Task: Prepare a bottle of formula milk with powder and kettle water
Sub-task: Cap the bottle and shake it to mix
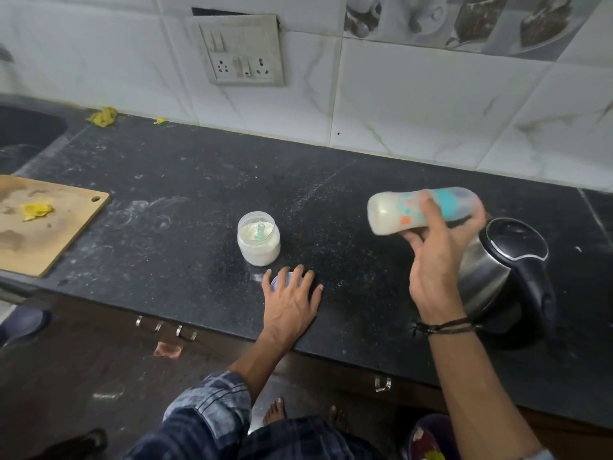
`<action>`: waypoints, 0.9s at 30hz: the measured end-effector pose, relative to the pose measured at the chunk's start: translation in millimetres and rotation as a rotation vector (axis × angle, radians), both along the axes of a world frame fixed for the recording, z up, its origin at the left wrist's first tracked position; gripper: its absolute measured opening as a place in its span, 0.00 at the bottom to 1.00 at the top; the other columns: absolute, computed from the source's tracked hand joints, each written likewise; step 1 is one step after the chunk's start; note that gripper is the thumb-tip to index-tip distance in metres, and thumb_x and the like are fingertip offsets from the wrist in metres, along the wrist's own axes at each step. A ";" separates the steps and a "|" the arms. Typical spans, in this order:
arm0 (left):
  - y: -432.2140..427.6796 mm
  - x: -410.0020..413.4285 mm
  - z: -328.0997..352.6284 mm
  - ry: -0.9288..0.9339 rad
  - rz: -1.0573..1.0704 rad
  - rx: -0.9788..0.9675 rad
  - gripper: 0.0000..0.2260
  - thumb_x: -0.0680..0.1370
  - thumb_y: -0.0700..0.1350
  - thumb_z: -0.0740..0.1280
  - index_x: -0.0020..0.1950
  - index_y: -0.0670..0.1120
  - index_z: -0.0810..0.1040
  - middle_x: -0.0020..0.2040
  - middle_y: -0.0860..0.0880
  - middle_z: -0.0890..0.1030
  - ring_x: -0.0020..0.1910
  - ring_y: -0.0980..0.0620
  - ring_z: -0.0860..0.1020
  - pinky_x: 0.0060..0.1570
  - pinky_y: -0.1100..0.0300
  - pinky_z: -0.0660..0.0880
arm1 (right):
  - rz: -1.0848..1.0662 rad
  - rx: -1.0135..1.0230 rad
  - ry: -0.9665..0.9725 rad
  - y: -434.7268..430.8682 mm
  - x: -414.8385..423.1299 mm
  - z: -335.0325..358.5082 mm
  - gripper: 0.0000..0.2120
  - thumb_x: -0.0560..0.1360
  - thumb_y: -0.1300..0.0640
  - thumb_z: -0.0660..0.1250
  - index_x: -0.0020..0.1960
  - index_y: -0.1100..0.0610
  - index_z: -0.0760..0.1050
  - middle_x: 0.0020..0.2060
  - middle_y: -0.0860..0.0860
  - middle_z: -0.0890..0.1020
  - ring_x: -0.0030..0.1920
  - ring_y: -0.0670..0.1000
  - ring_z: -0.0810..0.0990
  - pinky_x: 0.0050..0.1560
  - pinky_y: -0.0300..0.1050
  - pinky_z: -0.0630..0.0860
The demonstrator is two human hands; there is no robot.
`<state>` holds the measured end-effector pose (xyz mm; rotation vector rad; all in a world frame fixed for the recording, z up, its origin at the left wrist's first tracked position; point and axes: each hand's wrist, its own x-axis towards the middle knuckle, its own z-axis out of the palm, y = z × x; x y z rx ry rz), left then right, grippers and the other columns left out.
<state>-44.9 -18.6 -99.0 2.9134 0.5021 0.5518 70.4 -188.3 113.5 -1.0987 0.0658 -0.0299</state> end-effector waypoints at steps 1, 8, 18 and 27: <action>0.0 -0.2 0.2 0.009 -0.005 0.001 0.16 0.83 0.61 0.59 0.62 0.54 0.77 0.64 0.53 0.78 0.63 0.46 0.75 0.71 0.38 0.59 | 0.060 -0.062 -0.007 0.3 -0.5 -1.6 0.31 0.75 0.60 0.77 0.71 0.46 0.65 0.61 0.50 0.80 0.58 0.50 0.86 0.47 0.49 0.84; -0.6 0.0 3.8 0.027 0.002 -0.008 0.16 0.83 0.61 0.59 0.62 0.53 0.78 0.64 0.53 0.78 0.64 0.45 0.76 0.72 0.38 0.59 | 0.073 0.017 0.070 -1.5 -2.3 -6.4 0.33 0.75 0.59 0.77 0.74 0.46 0.64 0.60 0.53 0.80 0.57 0.50 0.86 0.47 0.49 0.84; -1.5 -1.7 9.3 0.045 -0.004 -0.022 0.16 0.84 0.60 0.60 0.63 0.53 0.79 0.64 0.52 0.78 0.65 0.45 0.76 0.72 0.37 0.62 | -0.055 0.074 0.060 -8.0 1.6 -0.6 0.34 0.76 0.58 0.77 0.75 0.48 0.63 0.65 0.53 0.79 0.60 0.52 0.85 0.51 0.54 0.85; -1.0 -0.9 8.1 0.055 0.001 -0.029 0.16 0.84 0.61 0.60 0.64 0.53 0.78 0.65 0.53 0.78 0.65 0.45 0.76 0.72 0.37 0.61 | -0.097 0.079 -0.032 -6.5 2.3 4.7 0.35 0.74 0.58 0.78 0.73 0.50 0.61 0.61 0.49 0.80 0.58 0.50 0.85 0.48 0.52 0.84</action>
